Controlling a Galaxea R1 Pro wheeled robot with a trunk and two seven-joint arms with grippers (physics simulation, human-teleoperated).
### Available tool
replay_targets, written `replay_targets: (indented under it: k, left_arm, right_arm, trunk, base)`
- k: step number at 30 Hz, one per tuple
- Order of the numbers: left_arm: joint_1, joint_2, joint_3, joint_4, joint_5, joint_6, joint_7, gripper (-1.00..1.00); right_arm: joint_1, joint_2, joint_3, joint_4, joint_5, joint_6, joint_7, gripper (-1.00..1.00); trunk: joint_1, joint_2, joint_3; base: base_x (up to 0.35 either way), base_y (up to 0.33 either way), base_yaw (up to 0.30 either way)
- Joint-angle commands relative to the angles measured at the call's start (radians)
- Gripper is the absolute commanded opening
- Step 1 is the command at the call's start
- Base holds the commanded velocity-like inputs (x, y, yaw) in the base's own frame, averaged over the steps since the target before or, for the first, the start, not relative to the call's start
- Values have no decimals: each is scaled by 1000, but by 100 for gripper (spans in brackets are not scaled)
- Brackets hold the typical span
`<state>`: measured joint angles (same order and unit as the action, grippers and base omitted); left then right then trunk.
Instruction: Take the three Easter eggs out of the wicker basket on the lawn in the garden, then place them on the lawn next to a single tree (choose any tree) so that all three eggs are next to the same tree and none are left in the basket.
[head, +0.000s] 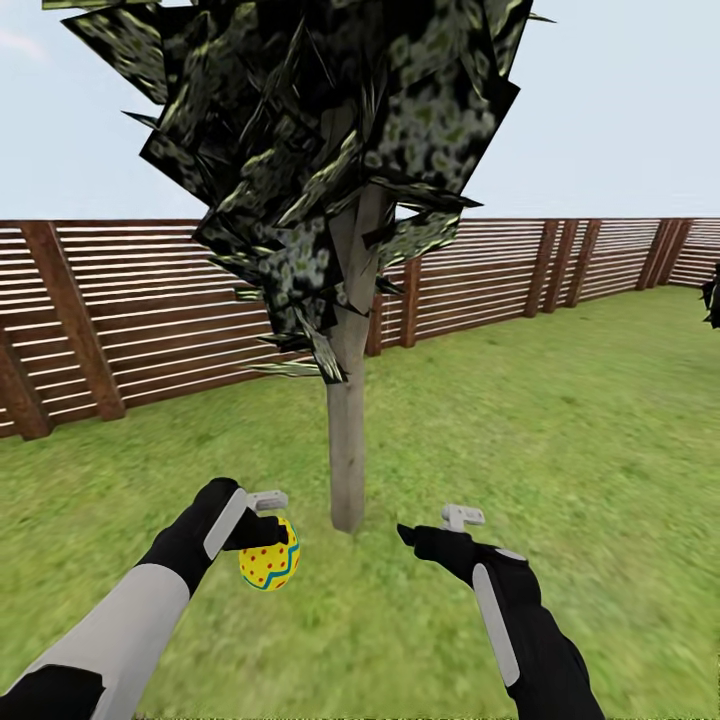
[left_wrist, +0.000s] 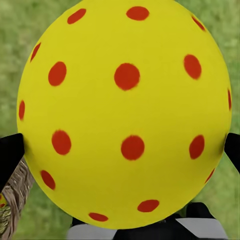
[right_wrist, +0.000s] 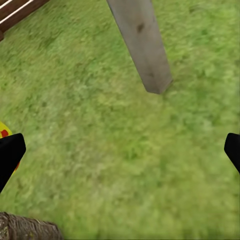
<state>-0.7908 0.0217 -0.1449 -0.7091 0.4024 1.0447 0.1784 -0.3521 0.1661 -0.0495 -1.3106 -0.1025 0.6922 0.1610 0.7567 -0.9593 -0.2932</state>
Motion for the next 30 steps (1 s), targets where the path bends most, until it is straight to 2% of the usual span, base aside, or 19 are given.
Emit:
replay_targets:
  k: [1,15,24,30]
  left_arm:
    - [-1,1,-5,-1,10,2,9,-100]
    - [-1,3,-5,-1,10,2,9,-100]
    - [-1,3,-5,-4,12,2,8,-100]
    - [-1,3,-5,-3,12,2,10,-100]
  right_arm:
    - [-1,1,-3,-1,-6,5,2,100]
    - [-1,1,-6,-3,-6,5,3,100]
    - [-1,1,-4,-3,-6,4,3,100]
    - [-1,1,-4,-3,-6,5,2,100]
  trunk:
    - [-4,6,0]
    - [-57,104,23]
    - [-57,104,26]
    - [-57,104,29]
  base:
    - [0,0,0]
    - [0,0,0]
    - [2,-11,-186]
    - [118,-223,-268]
